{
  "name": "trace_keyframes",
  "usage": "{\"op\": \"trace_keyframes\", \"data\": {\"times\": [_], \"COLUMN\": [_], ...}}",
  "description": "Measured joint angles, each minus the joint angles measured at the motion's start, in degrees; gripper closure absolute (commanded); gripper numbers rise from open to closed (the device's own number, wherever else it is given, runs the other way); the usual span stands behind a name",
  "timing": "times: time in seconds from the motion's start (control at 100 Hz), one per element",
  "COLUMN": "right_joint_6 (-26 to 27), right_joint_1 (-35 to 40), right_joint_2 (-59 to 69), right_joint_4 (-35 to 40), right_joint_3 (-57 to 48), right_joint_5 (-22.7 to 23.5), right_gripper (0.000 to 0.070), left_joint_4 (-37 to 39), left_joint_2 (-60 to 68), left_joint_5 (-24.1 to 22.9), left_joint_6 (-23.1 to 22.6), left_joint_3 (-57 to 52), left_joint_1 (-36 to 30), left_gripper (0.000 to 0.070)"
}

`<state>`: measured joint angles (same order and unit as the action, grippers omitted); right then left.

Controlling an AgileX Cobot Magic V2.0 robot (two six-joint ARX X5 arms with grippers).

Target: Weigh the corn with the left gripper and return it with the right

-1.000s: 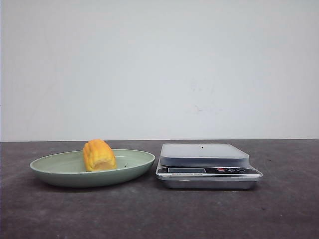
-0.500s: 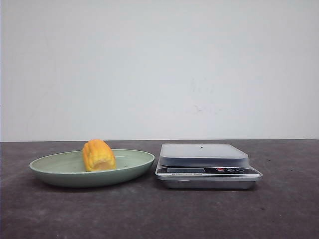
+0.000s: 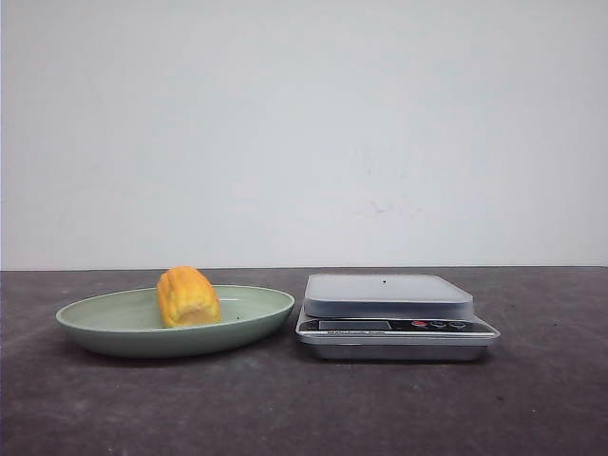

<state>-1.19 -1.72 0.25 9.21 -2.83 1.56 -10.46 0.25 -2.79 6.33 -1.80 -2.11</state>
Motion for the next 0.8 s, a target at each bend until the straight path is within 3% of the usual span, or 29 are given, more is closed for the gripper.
{"op": "trace_keyframes", "data": {"times": [0.8], "right_joint_6": [1.4], "right_joint_1": [0.1], "right_joint_2": [0.1], "right_joint_4": [0.4], "right_joint_3": [1.9], "right_joint_5": [0.0], "right_gripper": [0.0693], "left_joint_4": [0.0], "left_joint_2": [0.0], "left_joint_5": [0.0], "left_joint_6": [0.0], "left_joint_3": [0.0], "left_joint_1": [0.0], "left_gripper": [0.0696]}}
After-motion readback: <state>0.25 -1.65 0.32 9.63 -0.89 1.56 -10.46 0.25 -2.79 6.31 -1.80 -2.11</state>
